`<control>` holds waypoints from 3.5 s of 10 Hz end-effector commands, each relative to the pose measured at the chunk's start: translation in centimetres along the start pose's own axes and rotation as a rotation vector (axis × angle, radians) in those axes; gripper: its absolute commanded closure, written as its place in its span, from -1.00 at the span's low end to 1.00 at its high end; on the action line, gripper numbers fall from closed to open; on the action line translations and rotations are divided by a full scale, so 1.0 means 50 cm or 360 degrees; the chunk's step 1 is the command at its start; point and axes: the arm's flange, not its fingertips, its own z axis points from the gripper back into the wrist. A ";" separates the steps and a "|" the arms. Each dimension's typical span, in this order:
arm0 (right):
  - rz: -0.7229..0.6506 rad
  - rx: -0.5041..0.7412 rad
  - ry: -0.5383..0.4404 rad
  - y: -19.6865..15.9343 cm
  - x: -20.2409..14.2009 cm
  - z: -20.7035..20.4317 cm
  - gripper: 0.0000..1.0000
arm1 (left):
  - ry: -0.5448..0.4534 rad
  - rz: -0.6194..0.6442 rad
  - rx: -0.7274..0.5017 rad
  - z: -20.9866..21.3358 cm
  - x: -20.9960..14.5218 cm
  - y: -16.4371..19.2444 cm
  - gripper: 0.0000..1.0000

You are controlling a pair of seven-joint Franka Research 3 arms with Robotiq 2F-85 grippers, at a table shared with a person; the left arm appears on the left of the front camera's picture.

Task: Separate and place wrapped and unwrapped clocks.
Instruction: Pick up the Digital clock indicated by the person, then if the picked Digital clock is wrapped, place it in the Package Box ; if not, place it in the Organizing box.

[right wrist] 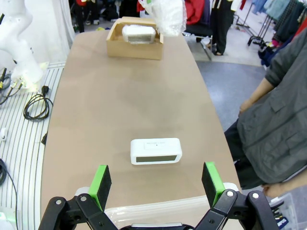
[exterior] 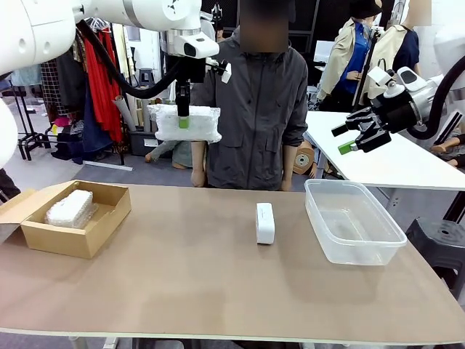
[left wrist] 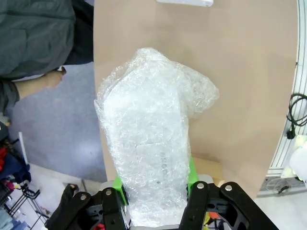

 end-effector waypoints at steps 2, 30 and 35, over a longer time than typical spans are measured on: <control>0.0005 0.0000 -0.0004 0.003 0.003 0.001 -1.00 | 0.0000 0.0000 0.0000 0.000 0.000 0.000 1.00; 0.0005 0.0000 -0.0004 0.003 0.003 0.001 -1.00 | 0.0097 0.1139 0.0005 -0.021 -0.139 -0.035 1.00; 0.0005 0.0000 -0.0004 0.003 0.003 0.001 -1.00 | 0.0252 0.1845 -0.0068 -0.153 -0.304 -0.055 1.00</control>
